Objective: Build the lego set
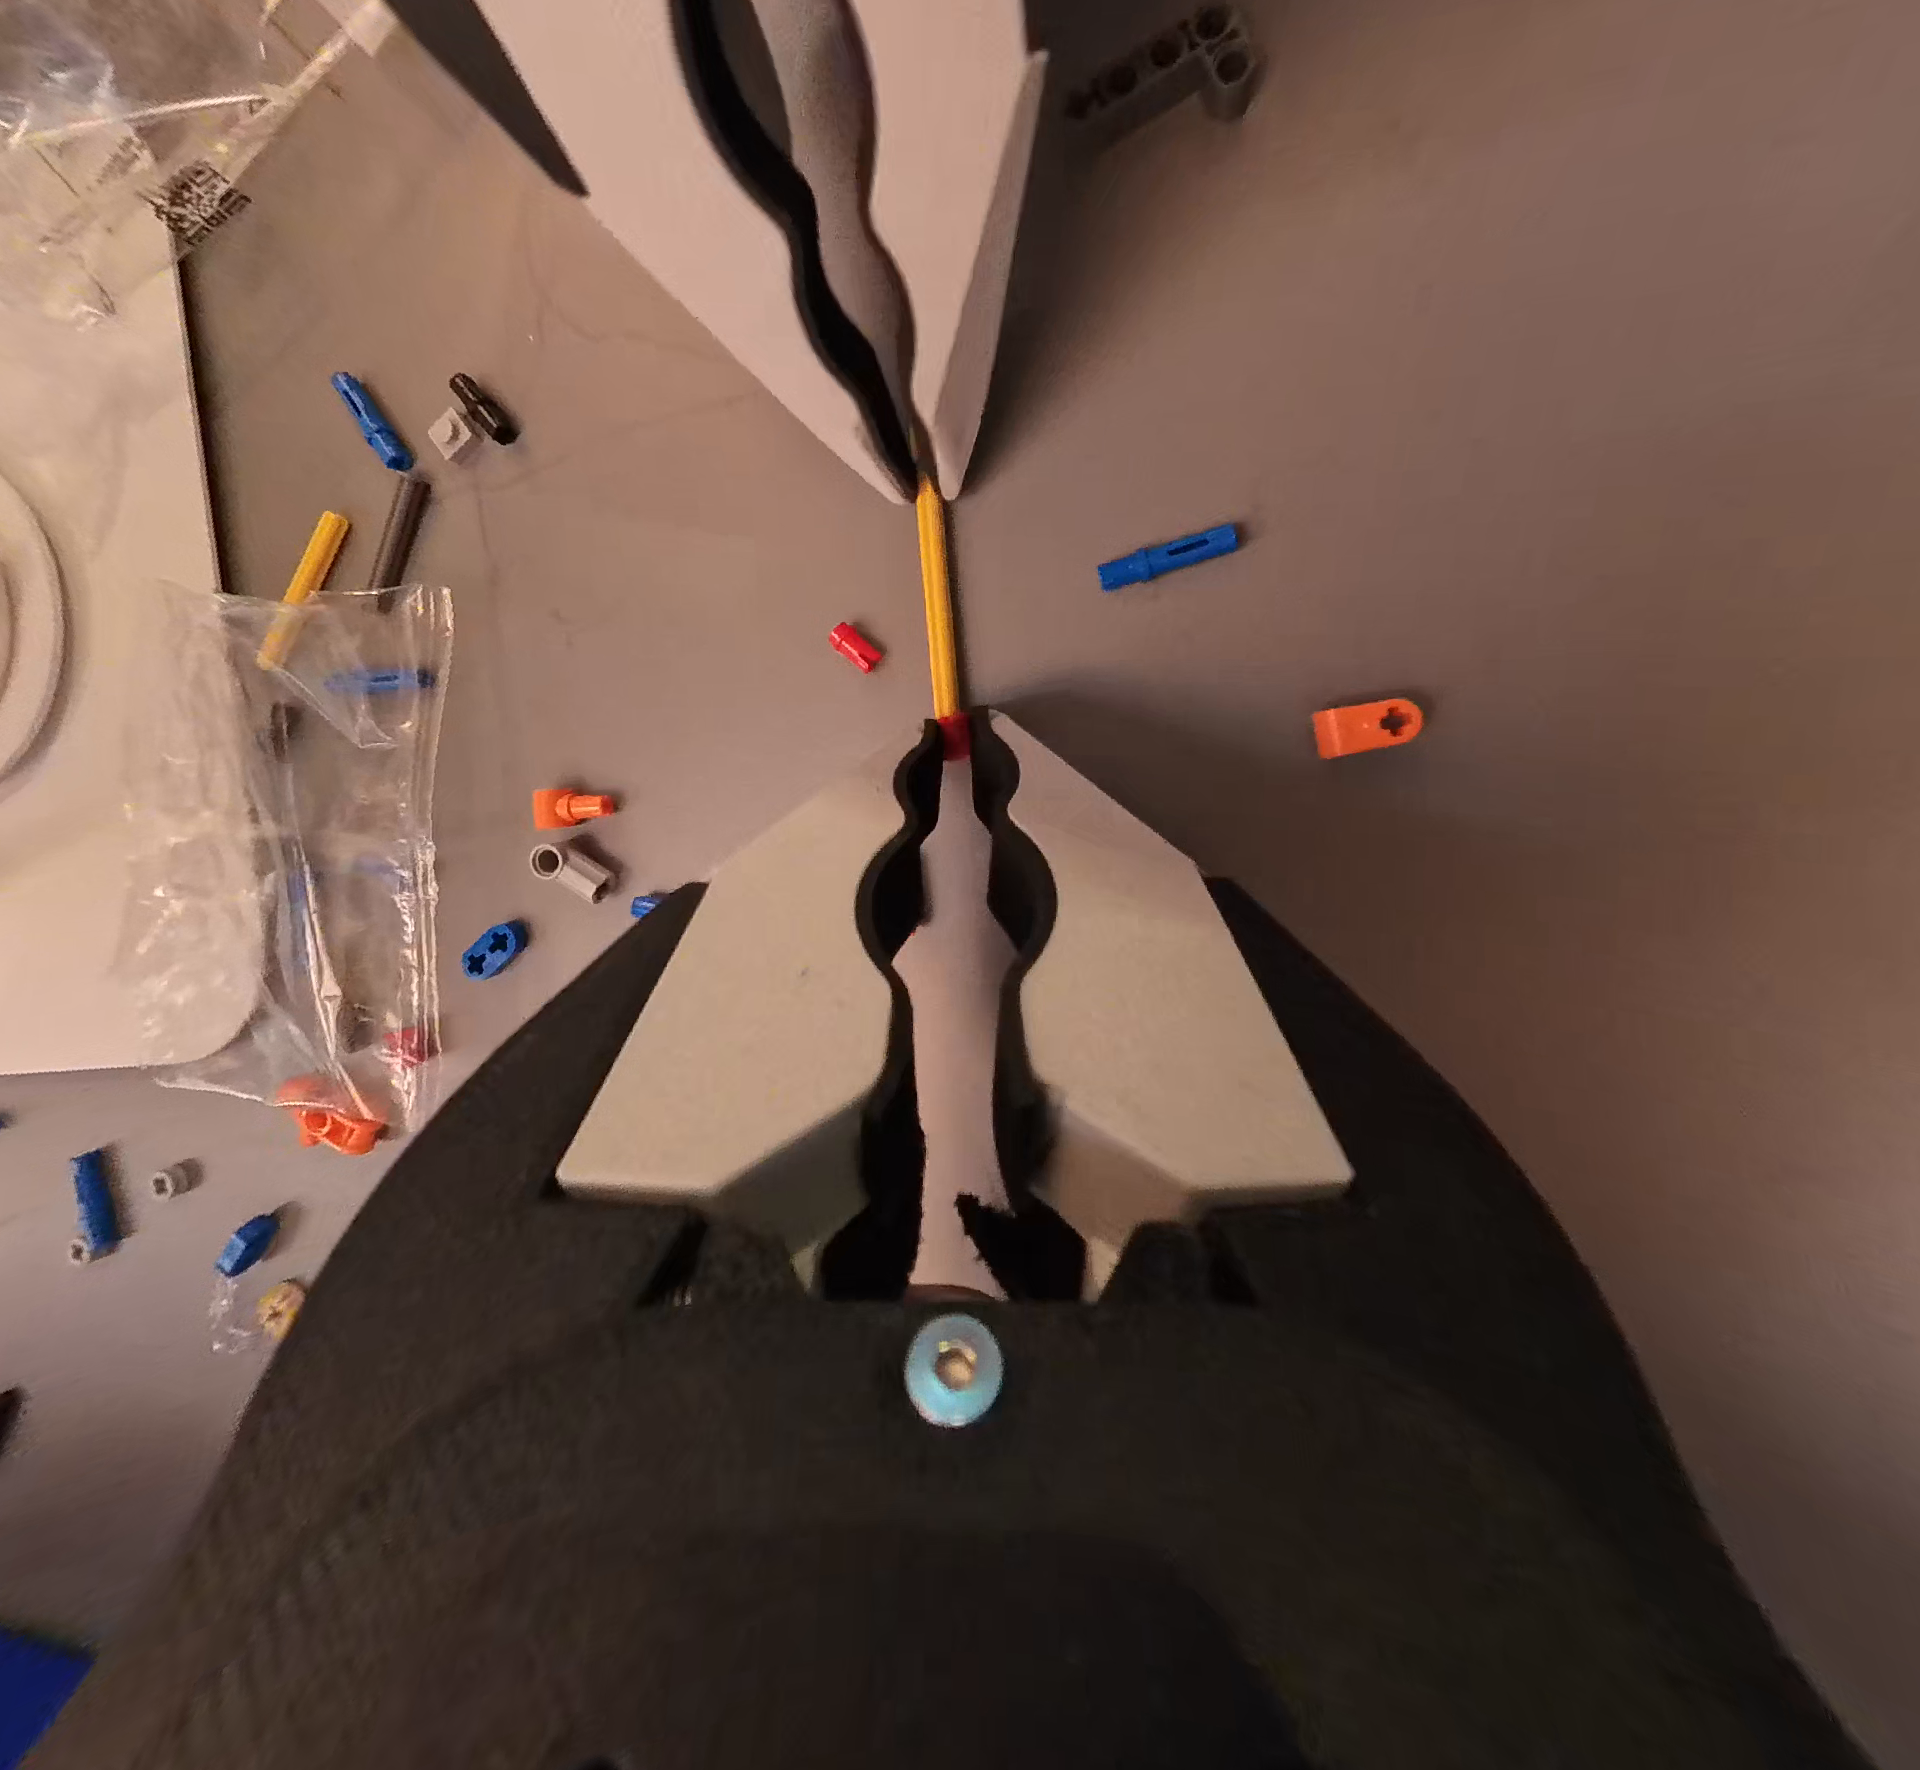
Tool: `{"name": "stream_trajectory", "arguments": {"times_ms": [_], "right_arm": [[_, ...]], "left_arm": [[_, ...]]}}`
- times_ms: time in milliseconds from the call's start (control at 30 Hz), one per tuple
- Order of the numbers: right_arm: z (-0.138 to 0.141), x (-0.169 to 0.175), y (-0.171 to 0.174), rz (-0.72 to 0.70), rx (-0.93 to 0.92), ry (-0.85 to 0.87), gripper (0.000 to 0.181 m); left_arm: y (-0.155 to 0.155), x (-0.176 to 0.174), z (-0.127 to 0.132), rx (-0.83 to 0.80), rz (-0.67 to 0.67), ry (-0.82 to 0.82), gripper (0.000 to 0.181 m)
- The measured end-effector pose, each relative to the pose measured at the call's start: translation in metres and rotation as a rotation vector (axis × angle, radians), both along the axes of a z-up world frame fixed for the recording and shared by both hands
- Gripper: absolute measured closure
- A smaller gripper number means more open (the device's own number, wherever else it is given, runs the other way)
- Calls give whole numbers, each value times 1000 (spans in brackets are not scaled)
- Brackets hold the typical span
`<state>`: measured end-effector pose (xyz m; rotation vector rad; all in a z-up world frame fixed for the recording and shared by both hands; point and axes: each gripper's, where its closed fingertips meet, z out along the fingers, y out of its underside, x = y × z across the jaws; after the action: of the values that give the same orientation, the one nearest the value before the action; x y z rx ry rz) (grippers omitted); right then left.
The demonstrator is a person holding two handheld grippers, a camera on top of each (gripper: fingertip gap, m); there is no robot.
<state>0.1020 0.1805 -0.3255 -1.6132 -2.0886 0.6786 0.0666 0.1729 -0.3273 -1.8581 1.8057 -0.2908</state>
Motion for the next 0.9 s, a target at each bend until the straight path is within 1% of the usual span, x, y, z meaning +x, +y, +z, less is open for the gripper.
{"name": "stream_trajectory", "arguments": {"times_ms": [167, 300, 433, 600, 733, 900], "right_arm": [[0, -2, 1, 47, 182, 36, 181], [0, -4, 2, 56, 247, 49, 181], [0, -4, 3, 61, 249, 57, 181], [0, -4, 3, 40, 177, 60, 181], [0, -5, 3, 39, 201, 62, 181], [0, -5, 3, 36, 181, 67, 181]], "left_arm": [[0, 0, 0, -42, 10, -22, 179], [0, 1, 0, -45, 8, -19, 179], [0, 1, 0, -46, 9, -23, 179], [0, 1, 0, -52, 21, -28, 179], [0, 1, 0, -60, 60, -37, 179], [-1, 1, 0, -55, 67, -45, 179]]}}
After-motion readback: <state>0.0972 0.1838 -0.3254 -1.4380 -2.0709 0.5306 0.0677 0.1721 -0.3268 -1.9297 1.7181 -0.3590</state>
